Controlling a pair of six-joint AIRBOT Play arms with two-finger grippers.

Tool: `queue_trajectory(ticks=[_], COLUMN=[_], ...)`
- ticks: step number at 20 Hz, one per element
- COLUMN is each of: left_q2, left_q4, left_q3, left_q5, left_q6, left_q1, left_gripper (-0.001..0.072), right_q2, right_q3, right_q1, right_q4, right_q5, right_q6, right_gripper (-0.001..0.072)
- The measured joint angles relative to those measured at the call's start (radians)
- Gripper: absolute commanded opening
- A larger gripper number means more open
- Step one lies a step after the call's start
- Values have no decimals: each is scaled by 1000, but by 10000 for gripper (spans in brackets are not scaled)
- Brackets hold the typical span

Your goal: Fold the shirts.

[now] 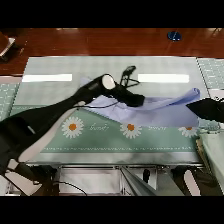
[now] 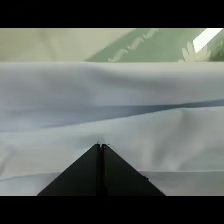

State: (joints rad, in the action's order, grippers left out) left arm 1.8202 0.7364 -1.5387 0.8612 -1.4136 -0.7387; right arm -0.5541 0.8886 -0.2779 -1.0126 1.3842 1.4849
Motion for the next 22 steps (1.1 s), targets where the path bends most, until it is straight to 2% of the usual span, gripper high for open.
queue_trajectory(ticks=[6, 10, 12, 14, 17, 22], left_q2=[112, 91, 37, -52, -263, -670], left_q4=[-23, 8, 98, 226, 389, 474], left_q3=[-122, -161, -167, -147, -43, 256], left_q5=[62, 140, 201, 272, 298, 234], left_q6=[-44, -53, -78, -118, -151, -163], left_q1=[-151, -78, 14, 113, 275, 433], left_gripper=[15, 15, 16, 15, 16, 16], right_q2=[34, 22, -5, -50, -153, -441], right_q3=[-3, -3, 2, 18, 78, 255], right_q1=[0, 0, 1, 2, 68, 375], right_q4=[42, 53, 87, 139, 203, 233], right_q5=[14, 10, 7, -3, -45, -212], right_q6=[5, 0, -22, -48, -80, -84], right_gripper=[21, 21, 21, 21, 21, 21])
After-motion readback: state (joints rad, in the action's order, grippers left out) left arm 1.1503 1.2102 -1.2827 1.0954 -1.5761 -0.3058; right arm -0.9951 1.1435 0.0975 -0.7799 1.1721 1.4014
